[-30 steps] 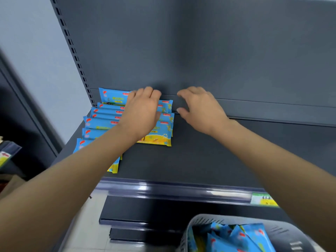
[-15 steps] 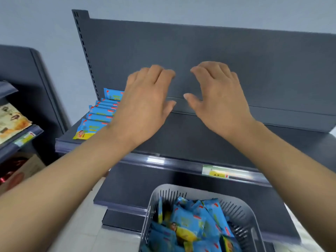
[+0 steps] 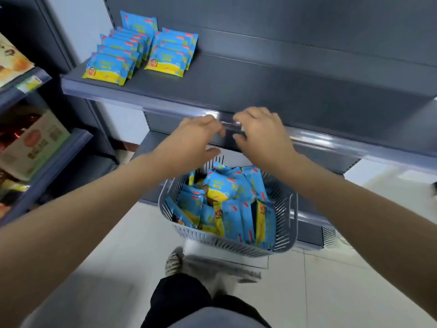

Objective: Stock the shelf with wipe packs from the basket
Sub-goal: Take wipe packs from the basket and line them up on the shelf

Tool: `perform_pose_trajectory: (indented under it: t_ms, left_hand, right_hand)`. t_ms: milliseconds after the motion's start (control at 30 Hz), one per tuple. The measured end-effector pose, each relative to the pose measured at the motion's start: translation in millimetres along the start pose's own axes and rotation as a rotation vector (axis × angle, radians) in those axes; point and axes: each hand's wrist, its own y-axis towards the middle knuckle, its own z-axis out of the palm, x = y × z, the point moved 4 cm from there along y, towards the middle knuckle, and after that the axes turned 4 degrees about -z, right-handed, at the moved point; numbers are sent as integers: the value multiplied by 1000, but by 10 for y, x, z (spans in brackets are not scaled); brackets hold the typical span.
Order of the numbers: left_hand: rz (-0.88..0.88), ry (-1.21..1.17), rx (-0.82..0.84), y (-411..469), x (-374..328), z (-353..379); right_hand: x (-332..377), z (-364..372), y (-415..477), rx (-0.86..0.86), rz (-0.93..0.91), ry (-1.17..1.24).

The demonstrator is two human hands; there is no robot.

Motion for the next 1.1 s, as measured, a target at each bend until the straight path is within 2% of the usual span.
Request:
perform_pose_trajectory:
  t_ms: [133,300,433,600,867,967,1100]
  left_hand:
    - [-77,29,175,-205,368,457]
    - [-135,238,605,-597,778,1101]
    - [-90,401,740,-739,935,1419]
    - [-66,527,766,-764,1031,1600]
    - [-86,691,846,-775,1099,1784]
    - [-107,621,842,-689,1074,1741]
    - [-209,378,793,-480,982,1517]
  right_hand:
    - [-28,620,-158,216,-5,18]
    - [34,1330,-403,585,-37,80]
    - [29,1707,-587,817,11,144]
    - [-9,1916,-666,910,109,168]
    - [118,2163,-870,1012,265,413]
    - [96,2152,-911,988,308,458]
    - [-78,1839,-625,914,339,511]
